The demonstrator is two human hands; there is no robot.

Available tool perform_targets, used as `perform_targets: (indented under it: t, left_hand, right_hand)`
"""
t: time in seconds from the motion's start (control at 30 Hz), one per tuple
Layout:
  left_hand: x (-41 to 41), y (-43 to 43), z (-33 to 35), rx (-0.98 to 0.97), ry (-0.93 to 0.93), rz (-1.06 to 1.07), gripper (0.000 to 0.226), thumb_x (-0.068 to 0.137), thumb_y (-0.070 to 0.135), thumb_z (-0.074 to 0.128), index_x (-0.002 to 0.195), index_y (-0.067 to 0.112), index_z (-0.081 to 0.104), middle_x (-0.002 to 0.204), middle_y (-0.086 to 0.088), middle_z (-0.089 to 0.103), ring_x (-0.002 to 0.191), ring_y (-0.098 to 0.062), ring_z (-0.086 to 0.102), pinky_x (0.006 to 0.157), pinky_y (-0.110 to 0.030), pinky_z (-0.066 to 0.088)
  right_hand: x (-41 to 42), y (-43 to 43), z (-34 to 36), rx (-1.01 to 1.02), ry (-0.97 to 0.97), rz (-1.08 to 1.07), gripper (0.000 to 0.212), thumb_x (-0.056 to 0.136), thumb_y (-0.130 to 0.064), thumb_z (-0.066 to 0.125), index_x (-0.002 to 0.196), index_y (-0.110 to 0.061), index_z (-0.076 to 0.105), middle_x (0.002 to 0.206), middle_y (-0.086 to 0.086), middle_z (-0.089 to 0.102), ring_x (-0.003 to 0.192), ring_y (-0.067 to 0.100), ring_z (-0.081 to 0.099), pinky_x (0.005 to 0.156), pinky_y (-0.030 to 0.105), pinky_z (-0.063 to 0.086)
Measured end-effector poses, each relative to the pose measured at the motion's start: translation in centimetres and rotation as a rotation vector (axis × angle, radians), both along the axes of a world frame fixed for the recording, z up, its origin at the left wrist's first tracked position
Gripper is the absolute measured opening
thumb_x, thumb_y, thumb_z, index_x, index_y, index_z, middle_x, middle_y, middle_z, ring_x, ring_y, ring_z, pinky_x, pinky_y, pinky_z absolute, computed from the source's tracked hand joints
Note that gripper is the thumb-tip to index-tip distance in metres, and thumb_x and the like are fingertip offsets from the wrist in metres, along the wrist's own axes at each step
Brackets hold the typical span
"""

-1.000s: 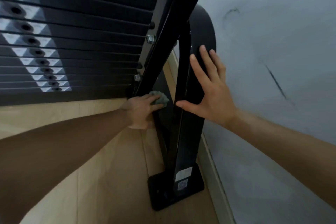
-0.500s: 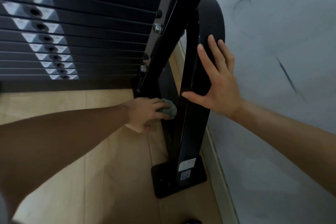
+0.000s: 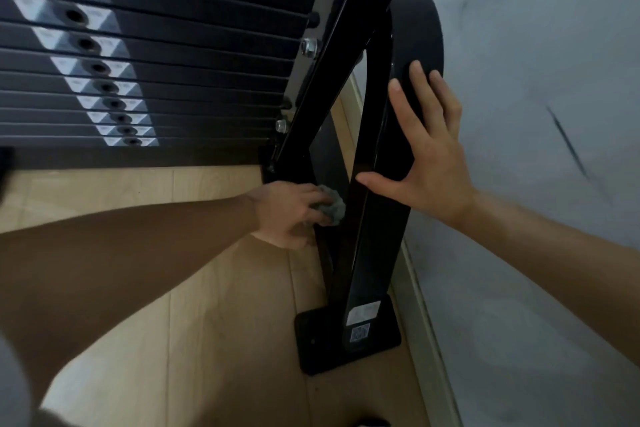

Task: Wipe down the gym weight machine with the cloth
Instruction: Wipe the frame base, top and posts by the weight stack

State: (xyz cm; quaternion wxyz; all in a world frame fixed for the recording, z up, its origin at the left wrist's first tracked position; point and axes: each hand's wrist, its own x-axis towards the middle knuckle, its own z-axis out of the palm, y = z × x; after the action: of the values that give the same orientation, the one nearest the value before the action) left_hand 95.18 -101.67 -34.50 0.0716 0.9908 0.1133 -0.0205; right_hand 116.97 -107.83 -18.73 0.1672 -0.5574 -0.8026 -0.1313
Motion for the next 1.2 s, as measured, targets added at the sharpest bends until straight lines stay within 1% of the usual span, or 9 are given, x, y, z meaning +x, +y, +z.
perform_targets:
  t: [0.2, 0.33, 0.43, 0.63, 0.73, 0.83, 0.97, 1.1, 1.2]
  left_hand:
    - [2.1, 2.9, -0.1, -0.011, 0.006, 0.302, 0.066, 0.096, 0.064, 0.036, 0.156, 0.036, 0.03, 0.167, -0.002, 0.02, 0.149, -0.024, 0.029, 0.093, -0.04, 0.051]
    - [3.9, 3.2, -0.2, -0.019, 0.077, 0.309, 0.067, 0.1, 0.058, 0.036, 0.159, 0.031, 0.022, 0.168, -0.007, 0.013, 0.153, -0.028, 0.016, 0.11, -0.044, 0.041]
    - [4.0, 2.3, -0.2, 0.012, 0.045, 0.133, 0.052, 0.104, 0.046, 0.039, 0.153, 0.031, 0.038, 0.162, -0.005, 0.028, 0.143, -0.029, 0.03, 0.111, -0.044, 0.038]
    - [2.2, 0.0, -1.0, -0.157, -0.14, -0.008, 0.023, 0.1, 0.028, 0.055, 0.117, 0.027, 0.07, 0.125, 0.001, 0.054, 0.107, -0.018, 0.048, 0.087, -0.027, 0.042]
    - [1.2, -0.3, -1.6, -0.378, -0.23, 0.183, 0.017, 0.094, 0.022, 0.064, 0.106, 0.027, 0.075, 0.107, 0.008, 0.054, 0.1, -0.013, 0.057, 0.081, -0.023, 0.044]
    - [1.2, 0.1, -1.7, -0.821, -0.424, 0.644, 0.012, 0.089, 0.018, 0.073, 0.091, 0.03, 0.074, 0.09, 0.022, 0.058, 0.09, -0.008, 0.062, 0.081, -0.024, 0.05]
    - [2.6, 0.9, -1.2, -1.347, -0.691, 1.209, 0.011, 0.093, 0.016, 0.071, 0.085, 0.024, 0.07, 0.095, 0.0, 0.07, 0.088, -0.017, 0.066, 0.083, -0.03, 0.055]
    - [2.5, 1.7, -1.1, -1.515, -0.836, 1.425, 0.007, 0.096, 0.011, 0.065, 0.098, 0.014, 0.071, 0.114, -0.012, 0.07, 0.104, -0.027, 0.068, 0.089, -0.04, 0.059]
    - [2.5, 1.3, -0.1, -1.755, -0.865, 1.403, 0.022, 0.099, 0.017, 0.058, 0.117, 0.011, 0.067, 0.114, -0.01, 0.07, 0.092, -0.023, 0.069, 0.064, -0.03, 0.056]
  right_hand:
    - [0.0, 0.0, 0.0, 0.006, -0.009, 0.005, 0.105, 0.078, -0.066, 0.074, 0.152, -0.003, 0.034, 0.161, 0.025, 0.021, 0.148, 0.045, 0.015, 0.124, 0.042, 0.013]
    - [0.1, 0.1, 0.1, 0.013, -0.021, 0.02, 0.105, 0.078, -0.066, 0.074, 0.151, -0.002, 0.035, 0.159, 0.027, 0.023, 0.147, 0.046, 0.016, 0.124, 0.041, 0.011]
    - [0.1, 0.1, 0.1, 0.019, -0.025, 0.021, 0.104, 0.078, -0.064, 0.076, 0.151, -0.001, 0.035, 0.158, 0.027, 0.024, 0.147, 0.047, 0.016, 0.124, 0.042, 0.013]
    - [0.0, 0.0, 0.0, 0.022, -0.023, 0.013, 0.105, 0.078, -0.062, 0.076, 0.151, 0.0, 0.034, 0.159, 0.027, 0.022, 0.148, 0.046, 0.014, 0.124, 0.044, 0.014]
    - [0.0, -0.1, 0.0, 0.016, -0.017, 0.013, 0.105, 0.078, -0.062, 0.076, 0.152, -0.001, 0.033, 0.16, 0.027, 0.02, 0.148, 0.046, 0.013, 0.124, 0.045, 0.013]
    - [-0.1, -0.1, 0.1, 0.009, -0.009, 0.003, 0.105, 0.078, -0.061, 0.077, 0.153, -0.002, 0.032, 0.16, 0.026, 0.02, 0.148, 0.045, 0.013, 0.124, 0.042, 0.012]
    - [0.0, -0.2, 0.2, -0.007, -0.015, -0.002, 0.106, 0.077, -0.061, 0.077, 0.153, -0.003, 0.032, 0.161, 0.025, 0.019, 0.148, 0.046, 0.012, 0.125, 0.04, 0.01]
    - [-0.1, -0.1, 0.1, -0.01, -0.01, -0.002, 0.105, 0.079, -0.063, 0.075, 0.153, -0.002, 0.032, 0.161, 0.026, 0.02, 0.148, 0.047, 0.012, 0.125, 0.042, 0.011]
    - [0.0, -0.1, 0.0, -0.025, -0.001, -0.011, 0.106, 0.078, -0.062, 0.075, 0.154, -0.004, 0.031, 0.162, 0.024, 0.018, 0.149, 0.045, 0.01, 0.125, 0.041, 0.009]
